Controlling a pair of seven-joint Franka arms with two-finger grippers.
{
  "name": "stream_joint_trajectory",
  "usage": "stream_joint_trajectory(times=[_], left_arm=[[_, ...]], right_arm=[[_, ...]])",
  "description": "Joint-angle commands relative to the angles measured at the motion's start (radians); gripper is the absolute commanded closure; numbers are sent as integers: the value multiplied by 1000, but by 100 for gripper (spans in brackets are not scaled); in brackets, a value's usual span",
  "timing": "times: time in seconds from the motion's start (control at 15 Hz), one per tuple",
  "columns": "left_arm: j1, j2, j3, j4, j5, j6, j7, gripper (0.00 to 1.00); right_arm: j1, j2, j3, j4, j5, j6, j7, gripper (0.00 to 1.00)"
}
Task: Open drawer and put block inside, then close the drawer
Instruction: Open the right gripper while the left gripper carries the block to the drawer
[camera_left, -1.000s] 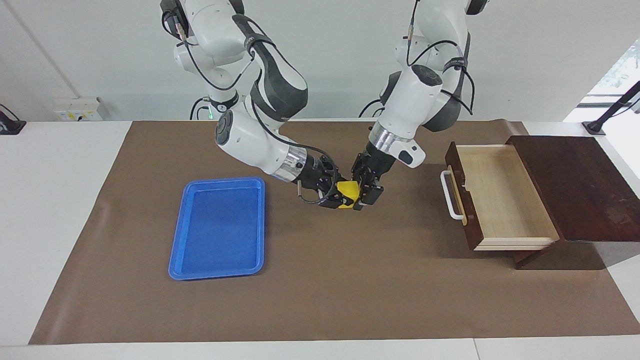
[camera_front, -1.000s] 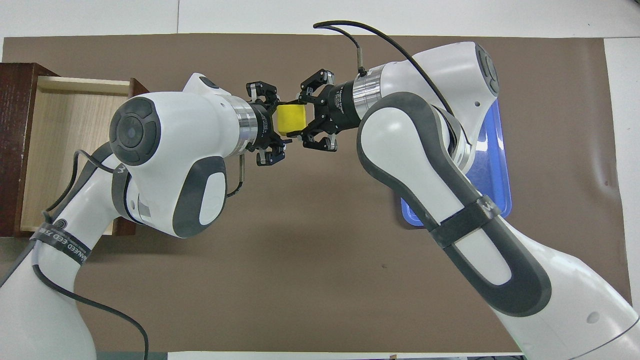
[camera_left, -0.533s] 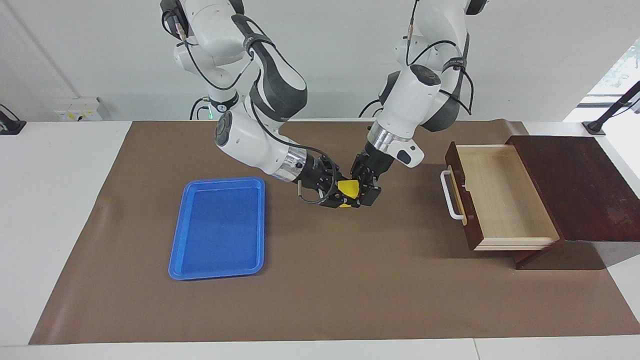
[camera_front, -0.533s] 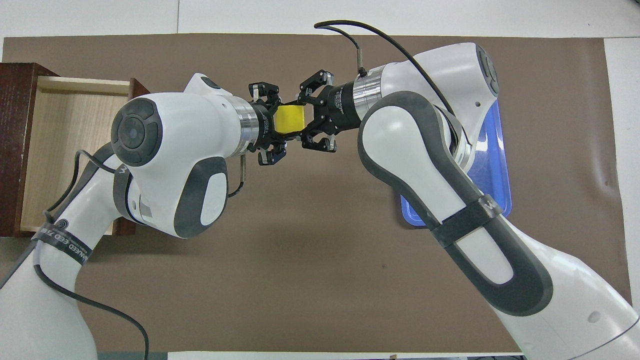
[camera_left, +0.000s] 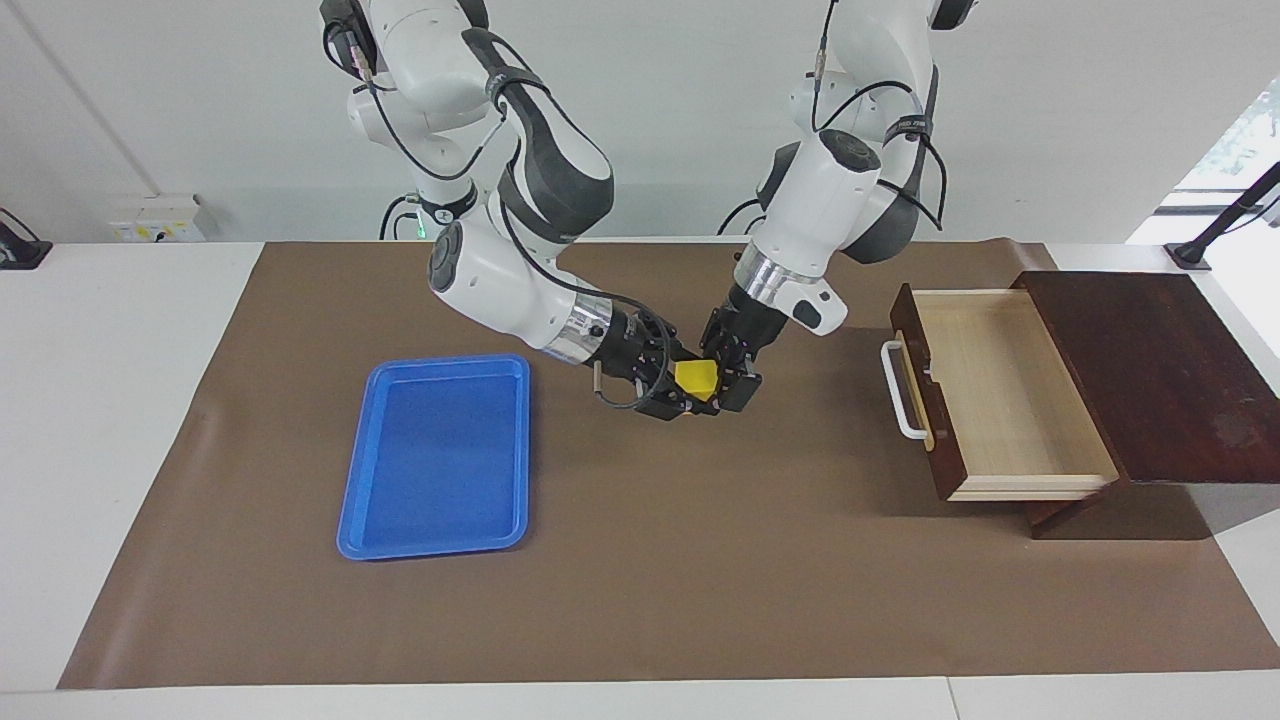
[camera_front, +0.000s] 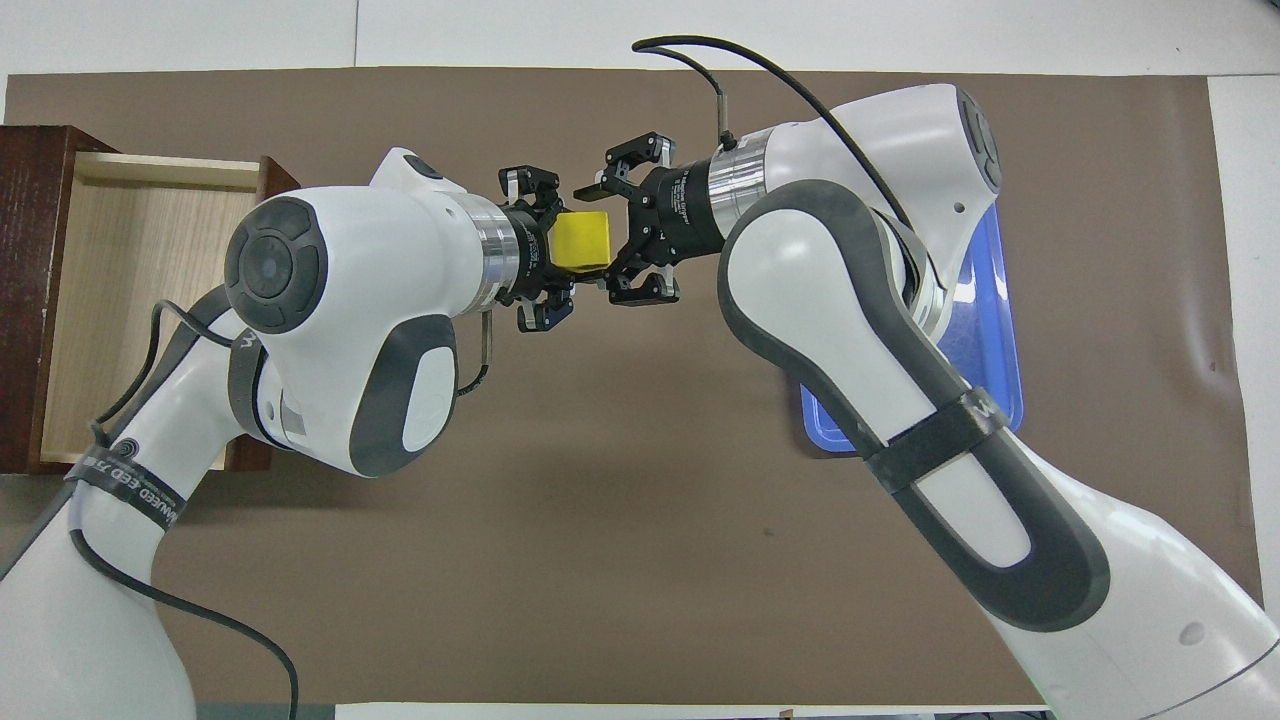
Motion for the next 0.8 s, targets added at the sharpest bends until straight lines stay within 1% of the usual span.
stream_joint_trajectory(times=[0.0,0.13,0.27,0.4,0.53,0.6,0.73], left_arm=[[-8,-6,14,2,-12,-30,14,100],[26,-11,15,37,-6,-105,41,100],[96,-34,18,83,-4,-243,95,100],[191,-86,18,85,-4,-343,168,100],[291,-121,20,83,-4,-429,259,100],[346,-130,20,77,-3,-461,331,100],[474,-143,21,59,1,-486,463,100]], right_arm=[[-12,-10,4,-5,30,6,10,0],[-21,-10,4,-3,30,-2,10,0],[-23,-10,4,-1,29,-5,10,0],[-46,-13,1,-1,27,-26,11,0],[-89,-25,0,-1,15,-63,10,0],[-119,-35,-4,-1,9,-103,1,0],[-187,-50,-4,5,-68,-187,-47,0]])
